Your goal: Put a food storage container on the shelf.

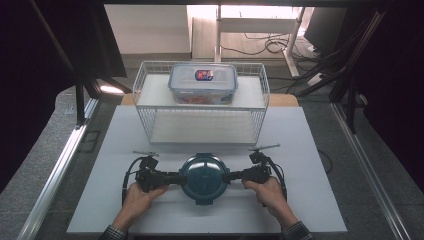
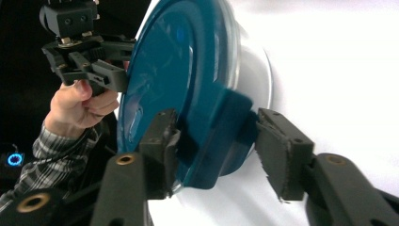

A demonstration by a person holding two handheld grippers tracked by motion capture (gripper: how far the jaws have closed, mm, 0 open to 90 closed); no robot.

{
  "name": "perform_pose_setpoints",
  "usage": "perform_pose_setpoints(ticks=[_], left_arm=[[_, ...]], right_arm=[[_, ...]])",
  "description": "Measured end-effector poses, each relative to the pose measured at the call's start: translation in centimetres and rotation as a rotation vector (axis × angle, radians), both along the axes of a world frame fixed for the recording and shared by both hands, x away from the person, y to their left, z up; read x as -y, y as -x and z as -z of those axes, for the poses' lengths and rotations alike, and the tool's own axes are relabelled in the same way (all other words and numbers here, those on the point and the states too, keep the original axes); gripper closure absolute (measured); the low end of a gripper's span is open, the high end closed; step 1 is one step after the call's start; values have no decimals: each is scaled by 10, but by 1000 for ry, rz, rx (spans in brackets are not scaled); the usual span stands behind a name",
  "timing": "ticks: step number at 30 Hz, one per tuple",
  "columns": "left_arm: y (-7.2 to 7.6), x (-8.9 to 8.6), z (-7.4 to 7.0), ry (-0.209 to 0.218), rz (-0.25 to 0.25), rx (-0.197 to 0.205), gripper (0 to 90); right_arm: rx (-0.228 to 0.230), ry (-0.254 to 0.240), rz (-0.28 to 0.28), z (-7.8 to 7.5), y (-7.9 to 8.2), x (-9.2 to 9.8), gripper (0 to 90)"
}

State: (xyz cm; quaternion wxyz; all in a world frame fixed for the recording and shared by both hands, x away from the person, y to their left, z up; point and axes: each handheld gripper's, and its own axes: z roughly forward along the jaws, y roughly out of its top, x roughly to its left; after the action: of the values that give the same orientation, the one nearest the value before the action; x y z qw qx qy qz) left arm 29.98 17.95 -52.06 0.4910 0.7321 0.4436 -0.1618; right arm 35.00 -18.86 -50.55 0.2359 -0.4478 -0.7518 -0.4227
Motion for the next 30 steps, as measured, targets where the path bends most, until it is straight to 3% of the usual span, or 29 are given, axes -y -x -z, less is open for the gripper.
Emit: perform_pose_setpoints(ticks=[5, 9, 13, 16, 20, 30], left_arm=[[15, -2, -3, 21, -21, 42, 528], [23, -3, -4, 41, -37, 58, 558], [30, -2, -6, 41, -58, 74, 571], [33, 0, -10, 24, -72, 98, 576], [32, 1, -12, 20, -75, 110, 574], [26, -3, -32, 29, -65, 161, 581]], right_arm=[[64, -11, 17, -7, 17, 1, 556], [153, 18, 14, -15, 34, 0, 565], [207, 49, 7, -20, 44, -2, 568], [222, 57, 16, -22, 47, -2, 575], [302, 98, 11, -28, 51, -5, 574], [356, 67, 13, -45, 48, -5, 575]])
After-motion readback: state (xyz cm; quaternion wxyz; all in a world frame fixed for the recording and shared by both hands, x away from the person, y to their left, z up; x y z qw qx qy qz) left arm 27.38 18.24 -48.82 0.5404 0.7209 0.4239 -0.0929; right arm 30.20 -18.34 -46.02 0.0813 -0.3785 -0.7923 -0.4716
